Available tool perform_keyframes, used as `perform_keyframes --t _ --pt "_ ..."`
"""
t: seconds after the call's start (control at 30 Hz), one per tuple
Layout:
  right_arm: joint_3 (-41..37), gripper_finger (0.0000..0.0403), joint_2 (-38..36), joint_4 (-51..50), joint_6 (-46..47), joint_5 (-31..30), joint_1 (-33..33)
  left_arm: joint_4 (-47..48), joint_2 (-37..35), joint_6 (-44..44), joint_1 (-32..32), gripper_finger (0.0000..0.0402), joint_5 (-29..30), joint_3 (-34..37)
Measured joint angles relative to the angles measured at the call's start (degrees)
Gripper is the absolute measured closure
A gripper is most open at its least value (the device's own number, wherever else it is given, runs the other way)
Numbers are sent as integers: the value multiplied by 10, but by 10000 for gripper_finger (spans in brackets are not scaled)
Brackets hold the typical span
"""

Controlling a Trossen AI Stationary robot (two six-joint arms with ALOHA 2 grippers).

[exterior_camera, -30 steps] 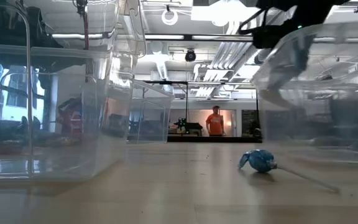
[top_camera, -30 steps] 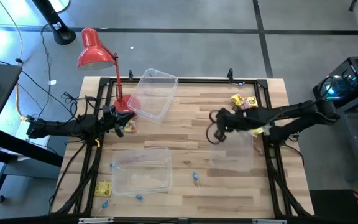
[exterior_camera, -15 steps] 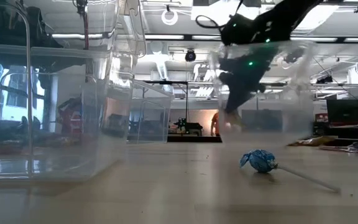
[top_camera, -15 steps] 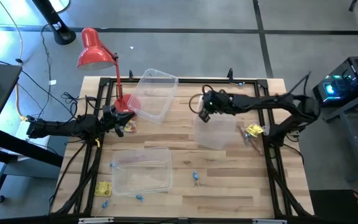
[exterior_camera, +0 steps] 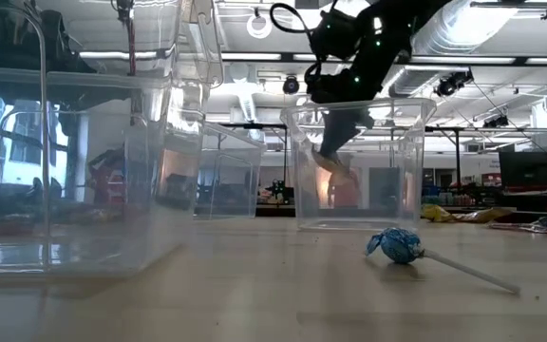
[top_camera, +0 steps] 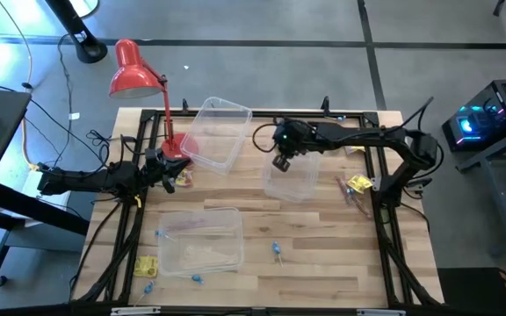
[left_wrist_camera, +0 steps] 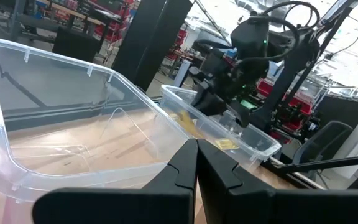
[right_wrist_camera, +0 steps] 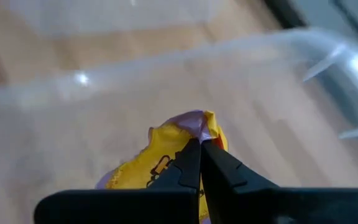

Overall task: Sort candy
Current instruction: Put the yellow candy into the top right transparent bin

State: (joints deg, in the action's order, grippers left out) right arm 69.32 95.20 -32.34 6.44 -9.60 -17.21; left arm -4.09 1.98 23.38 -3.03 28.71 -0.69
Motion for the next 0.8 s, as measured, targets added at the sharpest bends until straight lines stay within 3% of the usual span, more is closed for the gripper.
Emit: perform_keyframes --t 0.2,0.53,0.67,0.8 --pt "16 403 0 -128 -20 26 27 0 0 0 0 401 0 0" --pt "17 399 -9 -184 0 31 57 0 0 0 0 401 0 0" --pt "17 370 -20 -188 29 53 56 0 0 0 0 402 0 0" --pt "17 311 -37 -204 51 62 56 0 0 0 0 402 0 0"
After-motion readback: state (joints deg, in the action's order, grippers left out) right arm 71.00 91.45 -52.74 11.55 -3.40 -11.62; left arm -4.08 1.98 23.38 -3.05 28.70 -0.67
